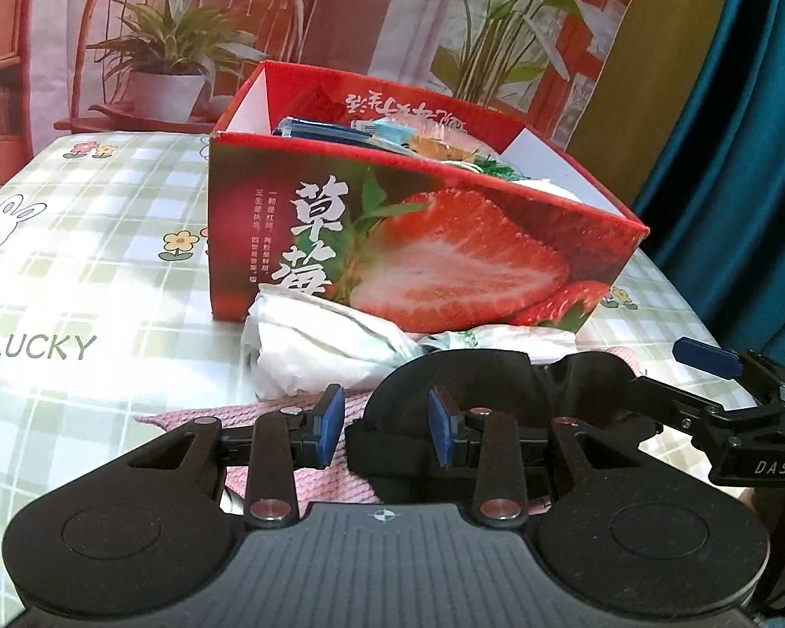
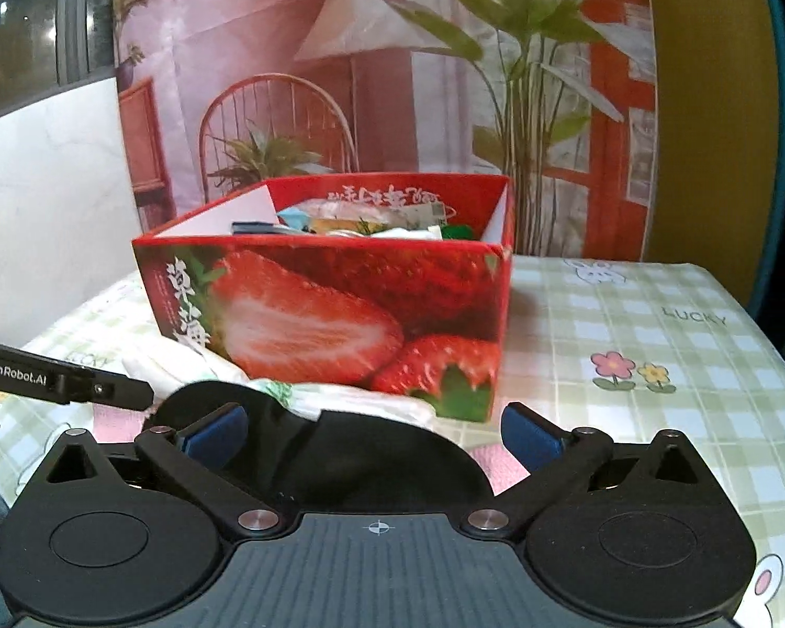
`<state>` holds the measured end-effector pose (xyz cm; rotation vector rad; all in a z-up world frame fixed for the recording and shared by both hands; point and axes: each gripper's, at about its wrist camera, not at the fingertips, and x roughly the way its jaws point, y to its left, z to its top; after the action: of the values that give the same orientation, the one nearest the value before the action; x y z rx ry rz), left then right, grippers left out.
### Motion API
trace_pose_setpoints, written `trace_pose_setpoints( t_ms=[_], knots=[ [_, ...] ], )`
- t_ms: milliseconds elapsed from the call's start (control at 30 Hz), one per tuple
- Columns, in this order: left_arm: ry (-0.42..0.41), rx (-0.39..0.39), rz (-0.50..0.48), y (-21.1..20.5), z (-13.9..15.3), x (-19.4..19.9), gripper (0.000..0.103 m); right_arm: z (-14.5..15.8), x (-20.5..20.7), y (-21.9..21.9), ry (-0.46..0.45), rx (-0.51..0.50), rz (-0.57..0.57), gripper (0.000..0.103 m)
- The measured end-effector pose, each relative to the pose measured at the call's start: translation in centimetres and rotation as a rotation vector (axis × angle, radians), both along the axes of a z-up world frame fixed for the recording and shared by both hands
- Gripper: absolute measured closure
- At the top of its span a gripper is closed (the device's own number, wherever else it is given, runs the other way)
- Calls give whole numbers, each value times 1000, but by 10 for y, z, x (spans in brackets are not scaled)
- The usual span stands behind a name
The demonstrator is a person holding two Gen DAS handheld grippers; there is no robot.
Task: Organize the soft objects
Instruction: 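Lower both grippers onto the black eye mask and close them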
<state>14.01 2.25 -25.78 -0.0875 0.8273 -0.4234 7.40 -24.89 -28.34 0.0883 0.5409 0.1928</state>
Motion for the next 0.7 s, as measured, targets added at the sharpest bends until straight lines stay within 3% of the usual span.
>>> trace_pose_setpoints(
  t_ms=[233,467,700],
  knots=[
    [12,20,-28,-4,-6,0,65,-7,-3,-11,7,24,-63,0],
    [31,37,-38,-6,-15,1,65,-22,3,-2,96,21,-1,1],
    [48,33,-32,-4,-18,2,65,-28,7,-1,145,8,-20,4]
  ],
)
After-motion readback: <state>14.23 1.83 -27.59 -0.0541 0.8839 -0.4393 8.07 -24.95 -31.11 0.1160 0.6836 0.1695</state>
